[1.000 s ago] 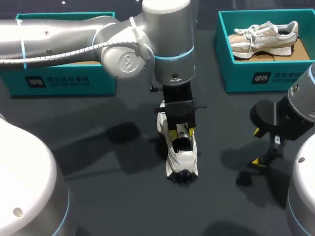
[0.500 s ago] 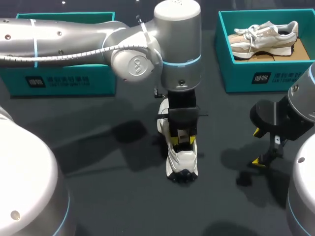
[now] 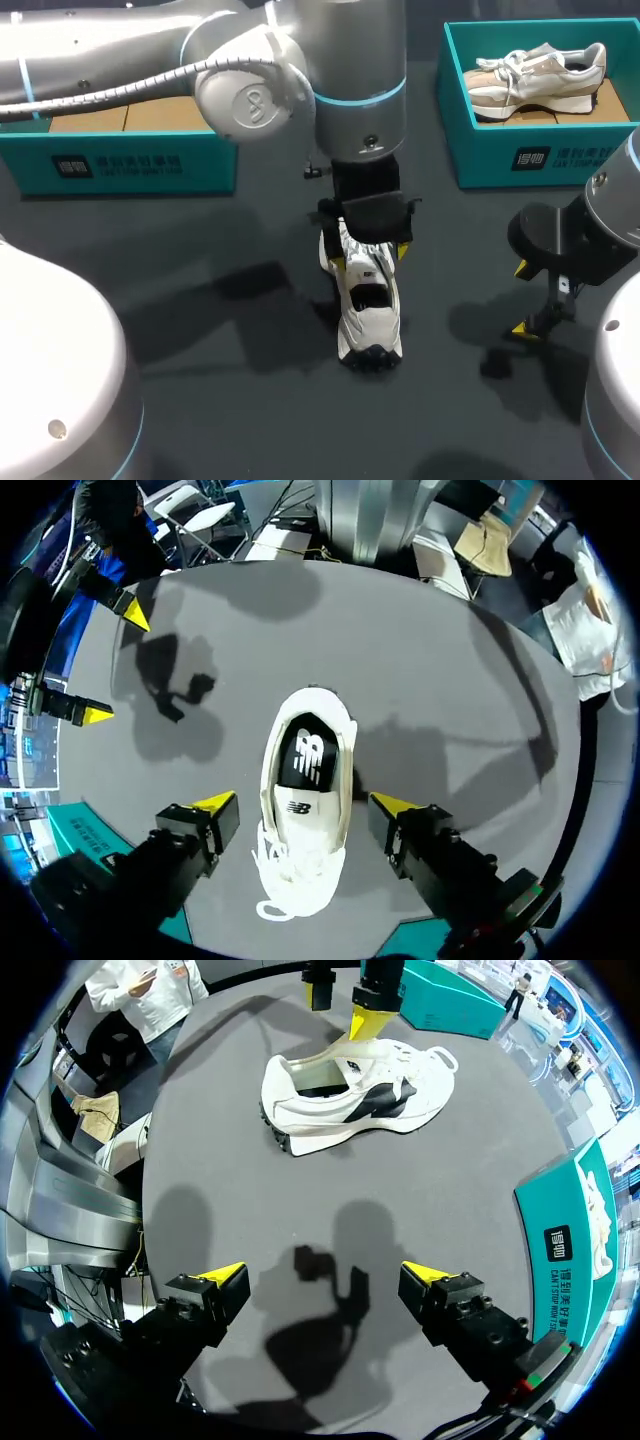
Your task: Take the shoe out of the shoebox, open the shoe tongue, remove and reinsert the insole, then place the shoe into the shoebox
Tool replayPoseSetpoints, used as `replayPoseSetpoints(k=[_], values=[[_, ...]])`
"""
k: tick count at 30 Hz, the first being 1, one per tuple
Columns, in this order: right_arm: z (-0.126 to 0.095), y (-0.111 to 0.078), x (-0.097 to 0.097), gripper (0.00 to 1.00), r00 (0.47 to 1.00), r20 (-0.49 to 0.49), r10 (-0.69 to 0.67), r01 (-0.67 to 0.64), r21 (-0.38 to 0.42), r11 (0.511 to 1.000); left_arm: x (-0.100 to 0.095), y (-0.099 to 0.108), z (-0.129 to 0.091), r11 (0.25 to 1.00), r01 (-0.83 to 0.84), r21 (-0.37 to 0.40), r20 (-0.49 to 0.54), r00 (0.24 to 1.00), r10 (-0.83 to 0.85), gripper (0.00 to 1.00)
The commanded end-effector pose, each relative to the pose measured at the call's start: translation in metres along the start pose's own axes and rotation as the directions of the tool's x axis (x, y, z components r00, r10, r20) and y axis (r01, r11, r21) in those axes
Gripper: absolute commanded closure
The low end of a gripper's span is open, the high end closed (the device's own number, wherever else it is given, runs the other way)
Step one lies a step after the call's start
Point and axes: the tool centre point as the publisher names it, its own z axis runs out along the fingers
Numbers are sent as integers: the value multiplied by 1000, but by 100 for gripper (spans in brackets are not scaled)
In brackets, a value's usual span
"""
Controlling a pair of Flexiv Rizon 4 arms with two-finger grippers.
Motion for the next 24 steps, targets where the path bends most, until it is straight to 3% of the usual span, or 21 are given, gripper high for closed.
replayPoseSetpoints(k=[1, 6, 8, 10, 11, 12, 24], values=[[0, -1, 2, 0, 1000, 4, -1, 1, -1, 1000, 6, -10, -5, 996, 4, -86, 8, 1000, -3, 0], [0, -1, 2, 0, 1000, 4, -1, 1, -1, 1000, 6, -10, -5, 996, 4, -86, 8, 1000, -3, 0], [0, -1, 2, 0, 1000, 4, -1, 1, -1, 1000, 11, -23, -5, 985, 136, -110, 40, 990, -132, 0], [0, -1, 2, 0, 1000, 4, -1, 1, -1, 1000, 13, -33, -7, 952, 303, -54, 37, 953, -301, 0], [0, -1, 2, 0, 1000, 4, -1, 1, -1, 1000, 12, -36, -8, 916, 396, -55, 23, 918, -396, 0], [0, -1, 2, 0, 1000, 4, -1, 1, -1, 1000, 9, -35, -7, 817, 570, -83, -17, 819, -573, 0], [0, -1, 2, 0, 1000, 4, -1, 1, -1, 1000, 9, -35, -7, 817, 570, -83, -17, 819, -573, 0]])
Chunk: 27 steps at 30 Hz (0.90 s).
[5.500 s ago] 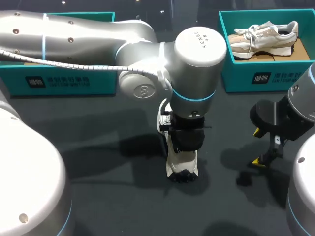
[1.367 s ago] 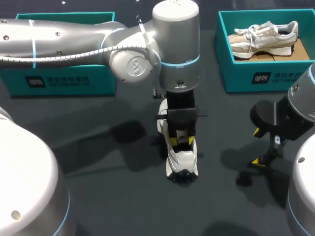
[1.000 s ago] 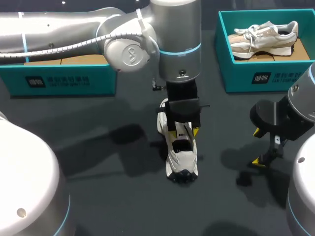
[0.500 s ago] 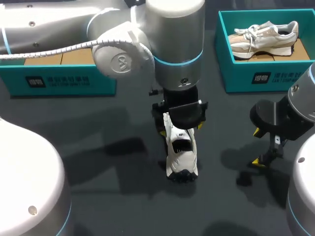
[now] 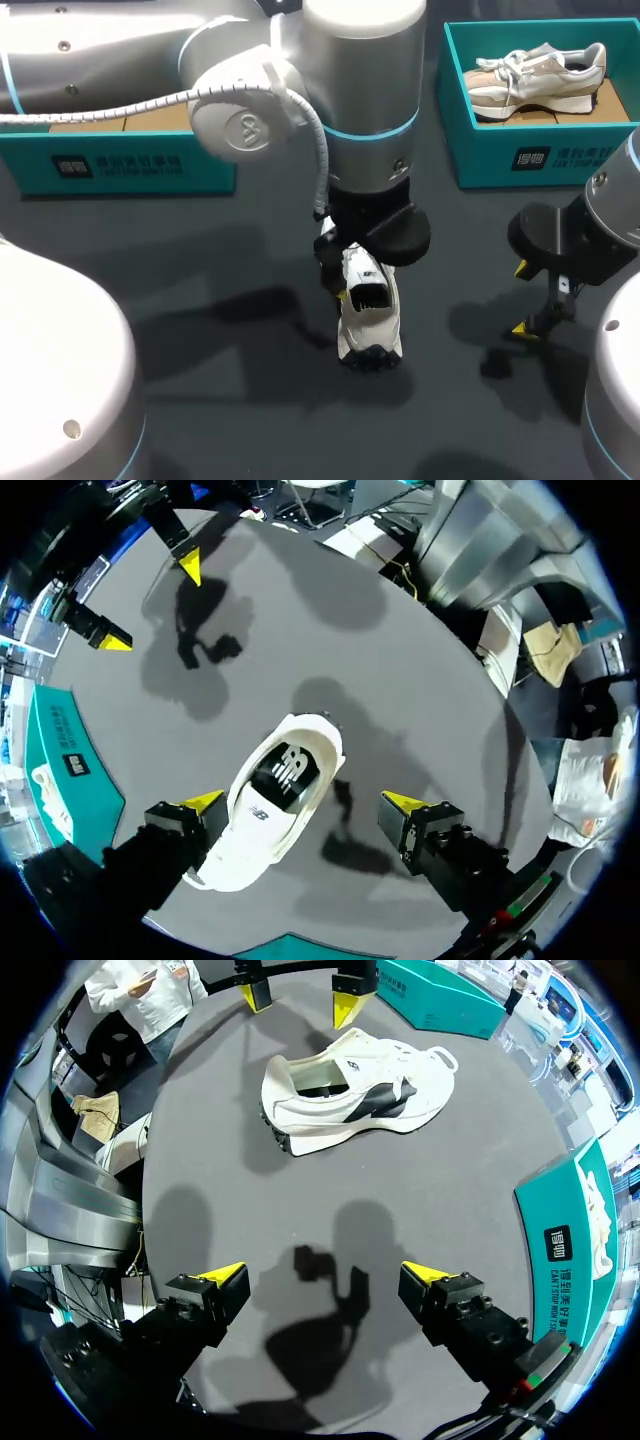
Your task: Take the shoe out of the shoebox, open the shoe tongue, remove and reinsert the insole, then place the shoe into the shoebox
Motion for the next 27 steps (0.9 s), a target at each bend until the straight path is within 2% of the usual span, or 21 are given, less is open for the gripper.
replayPoseSetpoints(k=[1, 3, 10, 18, 27], values=[[0, -1, 2, 0, 1000, 4, 0, 0, -1, 1000, -6, -9, 3, 991, 133, -6, -21, 991, -134, 0], [0, -1, 2, 0, 1000, 4, 0, 0, -1, 1000, -3, -14, 7, 974, 225, -9, -9, 974, -226, 0], [0, -1, 2, 0, 1000, 4, 0, 0, -1, 1000, 9, -28, 16, 918, 396, 5, 33, 918, -396, 0], [0, -1, 2, 0, 1000, 4, 0, 0, -1, 1000, 16, -34, 29, 861, 508, 30, 63, 858, -509, 0], [0, -1, 2, 0, 1000, 4, 0, 0, -1, 1000, 17, -41, 56, 777, 629, 26, 102, 771, -628, 0]])
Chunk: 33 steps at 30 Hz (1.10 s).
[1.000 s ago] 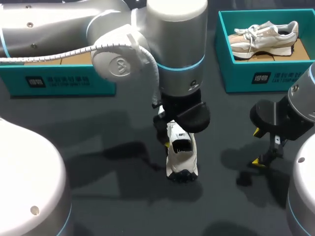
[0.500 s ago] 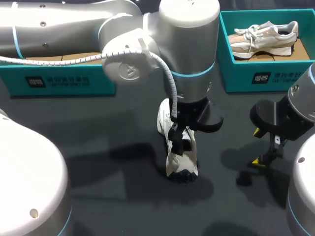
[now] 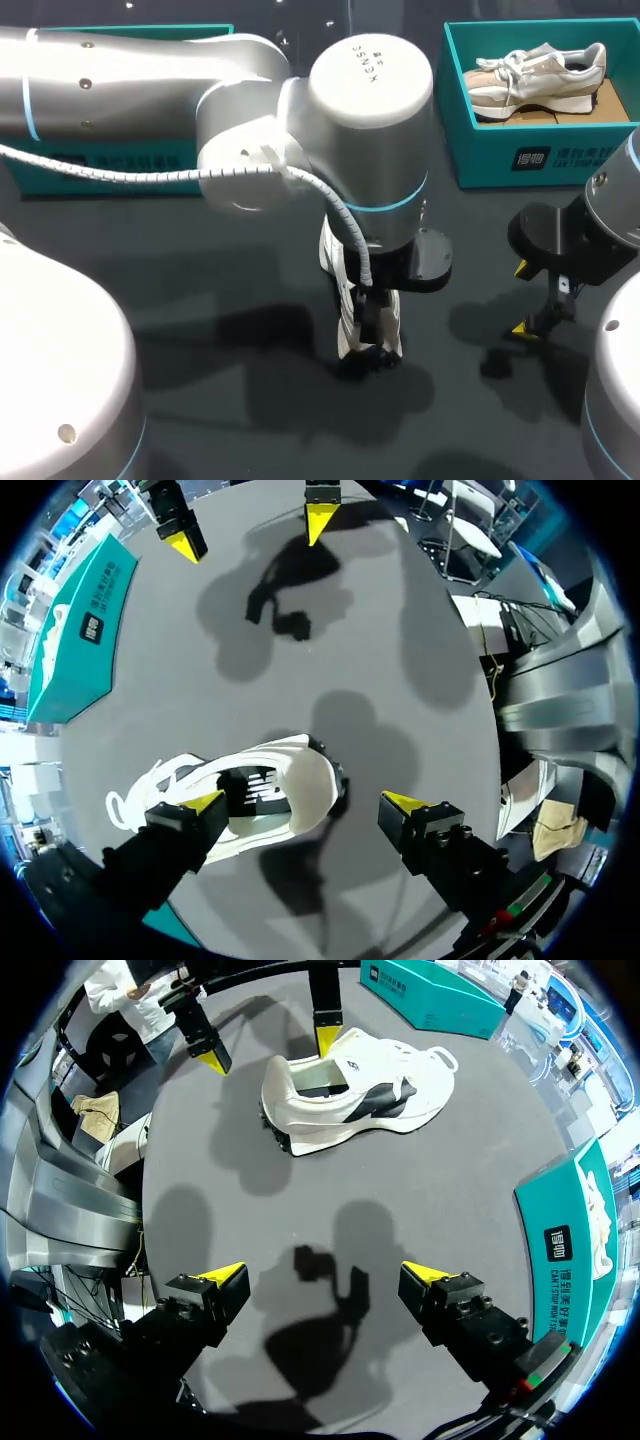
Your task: Take the shoe out of the shoebox, open the shoe tongue, remove and reinsert the insole, then place the shoe into the shoebox
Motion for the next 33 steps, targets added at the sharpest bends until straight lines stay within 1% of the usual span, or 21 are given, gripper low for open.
replayPoseSetpoints(k=[1, 3, 7, 12, 14, 25, 28, 30, 32, 33], values=[[0, -1, 2, 0, 1000, 4, 0, 0, -1, 1000, 5, -5, 17, 999, 48, -1, 20, 999, -48, 0], [0, -1, 2, 0, 1000, 4, 0, 0, -1, 1000, 6, -6, 24, 998, 70, -1, 18, 997, -70, 0], [0, -1, 2, 0, 1000, 4, 0, 0, -1, 1000, 5, -7, 38, 992, 123, -6, 9, 992, -123, 4], [0, -1, 2, 0, 1000, 4, 0, 0, -1, 1000, 7, -8, 53, 987, 160, -17, 21, 987, -160, 13], [0, -1, 2, 0, 1000, 4, 0, 0, -1, 1000, 8, -8, 59, 987, 159, -18, 22, 987, -159, 14], [0, -1, 2, 0, 1000, 4, 0, 0, -1, 1000, 15, 1, 76, 977, 212, -35, 49, 976, -210, 26], [0, -1, 2, 0, 1000, 4, 0, 0, -1, 1000, 15, 2, 78, 973, 227, -35, 57, 973, -225, 32], [0, -1, 2, 0, 1000, 4, 0, 0, -1, 1000, 14, 3, 80, 969, 244, -34, 57, 969, -242, 38], [0, -1, 2, 0, 1000, 4, 0, 0, -1, 1000, 14, 4, 82, 966, 256, -32, 55, 966, -254, 49], [0, -1, 2, 0, 1000, 4, 0, 0, -1, 1000, 14, 5, 83, 966, 258, -32, 55, 965, -256, 51]])
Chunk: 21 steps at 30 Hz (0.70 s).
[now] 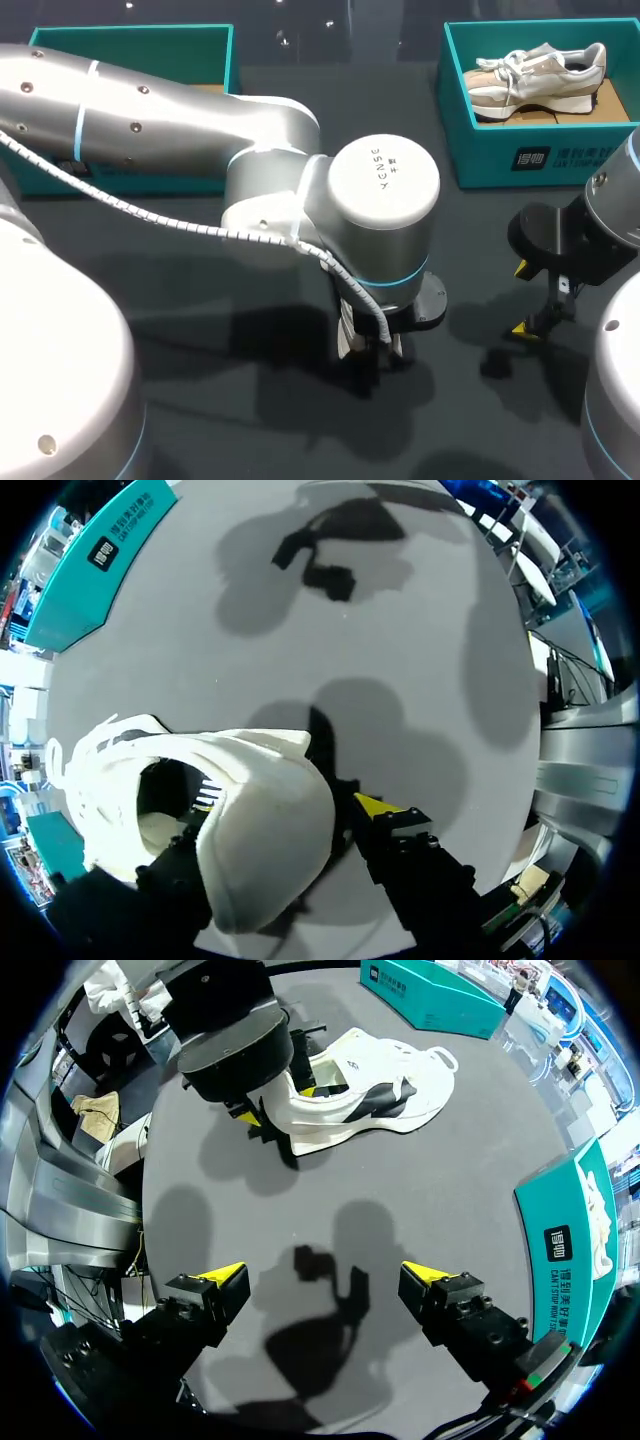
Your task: Take the shoe out of the shoebox, open the shoe tongue, remove and reinsert the insole, then place the shoe into the shoebox
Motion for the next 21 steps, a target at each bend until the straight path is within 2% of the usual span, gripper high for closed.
replayPoseSetpoints(k=[1, 3, 5, 6, 7, 8, 21], values=[[0, -1, 2, 0, 1000, 4, -1, 1, -1, 1000, 0, 0, 7, 1000, 11, 0, -4, 1000, -11, 52], [0, -1, 2, 0, 1000, 4, -1, 1, -1, 1000, -1, 1, 9, 1000, 19, -2, -8, 1000, -19, 55], [0, -1, 2, 0, 1000, 4, -1, 1, -1, 1000, -2, 1, 11, 1000, 23, -5, -11, 1000, -23, 63], [0, -1, 2, 0, 1000, 4, -1, 1, -1, 1000, -2, 1, 11, 1000, 24, -5, -15, 1000, -24, 72], [0, -1, 2, 0, 1000, 4, -1, 1, -1, 1000, -2, 1, 11, 1000, 24, -6, -16, 1000, -24, 91], [0, -1, 2, 0, 1000, 4, -1, 1, -1, 1000, -2, 1, 10, 1000, 24, -6, -16, 1000, -25, 100], [0, -1, 2, 0, 1000, 4, -1, 1, -1, 1000, -8, 7, -21, 999, -42, 26, 1, 999, 42, 100]])
